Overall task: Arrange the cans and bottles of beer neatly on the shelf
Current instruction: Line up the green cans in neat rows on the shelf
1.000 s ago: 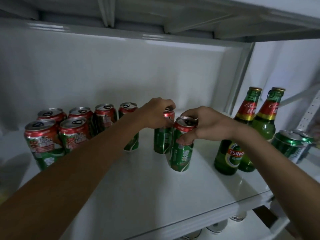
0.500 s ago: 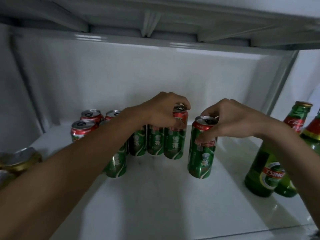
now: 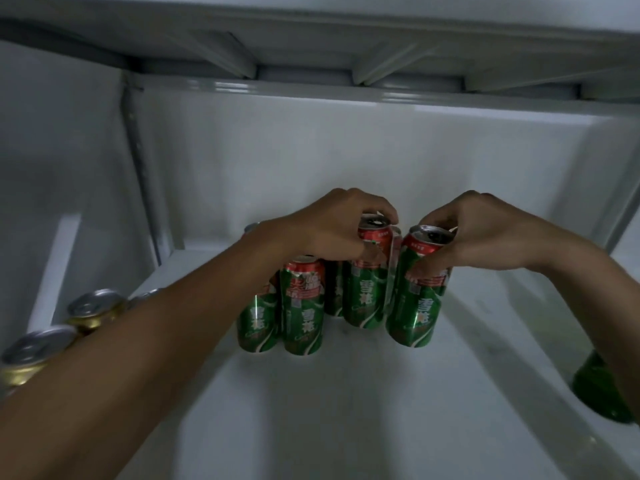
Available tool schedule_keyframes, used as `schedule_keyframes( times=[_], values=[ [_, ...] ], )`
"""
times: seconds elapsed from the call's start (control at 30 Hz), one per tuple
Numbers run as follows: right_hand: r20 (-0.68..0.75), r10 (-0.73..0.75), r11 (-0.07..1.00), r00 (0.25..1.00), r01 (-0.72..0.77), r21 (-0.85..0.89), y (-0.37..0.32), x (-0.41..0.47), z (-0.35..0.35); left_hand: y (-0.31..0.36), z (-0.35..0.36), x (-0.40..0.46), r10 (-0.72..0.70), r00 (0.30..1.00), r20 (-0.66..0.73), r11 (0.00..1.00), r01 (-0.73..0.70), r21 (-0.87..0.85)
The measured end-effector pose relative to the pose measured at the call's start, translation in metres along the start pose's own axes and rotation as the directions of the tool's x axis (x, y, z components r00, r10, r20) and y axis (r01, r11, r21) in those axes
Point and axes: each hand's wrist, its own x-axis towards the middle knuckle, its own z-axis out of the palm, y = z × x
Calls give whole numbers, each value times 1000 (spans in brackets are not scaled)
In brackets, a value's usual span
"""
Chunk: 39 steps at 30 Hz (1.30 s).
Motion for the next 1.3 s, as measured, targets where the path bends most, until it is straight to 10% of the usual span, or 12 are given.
schedule_keyframes(
  times=[1.3],
  values=[
    [70,108,993,992,-112,46,1,33,42,-36,21,-22,25,999,20,967,-30,252]
  ],
)
